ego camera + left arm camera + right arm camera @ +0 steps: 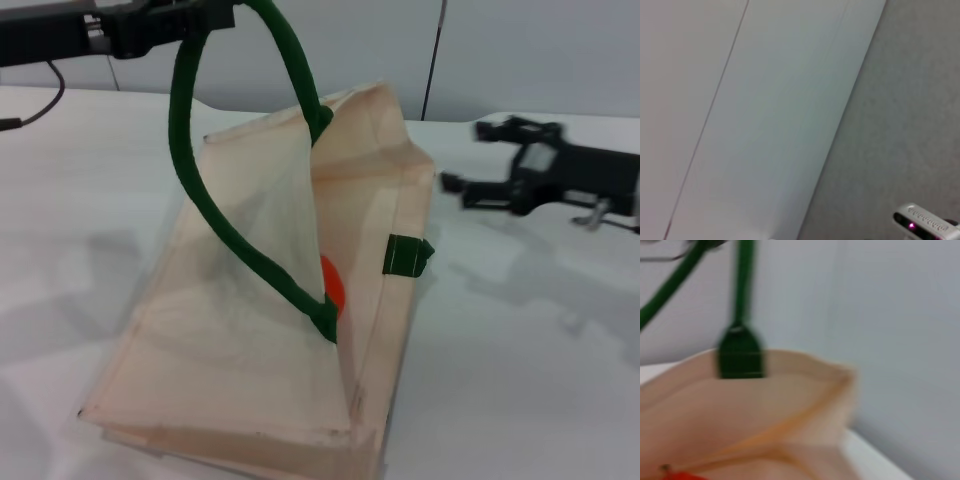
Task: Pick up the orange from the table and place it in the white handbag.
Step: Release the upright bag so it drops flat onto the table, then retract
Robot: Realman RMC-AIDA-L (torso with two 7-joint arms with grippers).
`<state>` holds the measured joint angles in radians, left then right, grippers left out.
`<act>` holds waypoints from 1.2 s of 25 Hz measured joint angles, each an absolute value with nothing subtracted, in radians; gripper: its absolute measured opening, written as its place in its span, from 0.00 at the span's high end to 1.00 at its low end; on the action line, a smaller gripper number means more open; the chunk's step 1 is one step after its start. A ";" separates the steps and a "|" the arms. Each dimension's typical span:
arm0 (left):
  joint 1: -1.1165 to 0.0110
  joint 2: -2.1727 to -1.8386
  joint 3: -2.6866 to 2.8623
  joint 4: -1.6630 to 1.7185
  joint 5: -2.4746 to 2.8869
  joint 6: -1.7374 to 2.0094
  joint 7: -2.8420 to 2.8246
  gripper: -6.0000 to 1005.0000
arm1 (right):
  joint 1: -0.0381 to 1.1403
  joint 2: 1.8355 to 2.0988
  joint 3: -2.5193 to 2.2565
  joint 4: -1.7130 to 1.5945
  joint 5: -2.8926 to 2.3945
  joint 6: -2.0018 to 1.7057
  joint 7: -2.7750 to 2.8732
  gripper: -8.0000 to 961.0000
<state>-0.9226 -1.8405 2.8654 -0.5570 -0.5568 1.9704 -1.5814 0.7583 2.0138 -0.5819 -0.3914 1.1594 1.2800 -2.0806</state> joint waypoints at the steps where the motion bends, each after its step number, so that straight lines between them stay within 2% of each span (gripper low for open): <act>1: -0.920 -1.841 2.865 -0.557 -0.556 1.967 -1.581 0.85 | 0.742 2.013 -0.564 -0.403 1.178 1.280 -2.080 0.07; 6: -0.911 -1.847 2.865 -0.557 -0.551 1.926 -1.583 0.85 | 0.694 2.014 -0.433 -0.418 1.267 1.258 -2.087 0.07; 14: -0.918 -1.864 2.864 -0.557 -0.554 1.878 -1.585 0.85 | 0.698 2.019 -0.392 -0.387 1.301 1.187 -2.095 0.07; 25: -0.892 -1.871 2.864 -0.557 -0.644 1.858 -1.595 0.75 | 0.700 2.019 -0.387 -0.378 1.319 1.174 -2.121 0.07; 27: -0.884 -1.878 2.864 -0.557 -0.675 1.846 -1.586 0.51 | 0.700 2.020 -0.385 -0.366 1.324 1.164 -2.134 0.07; 30: -0.869 -1.903 2.864 -0.559 -0.720 1.778 -1.558 0.40 | 0.702 2.021 -0.362 -0.340 1.335 1.139 -2.185 0.07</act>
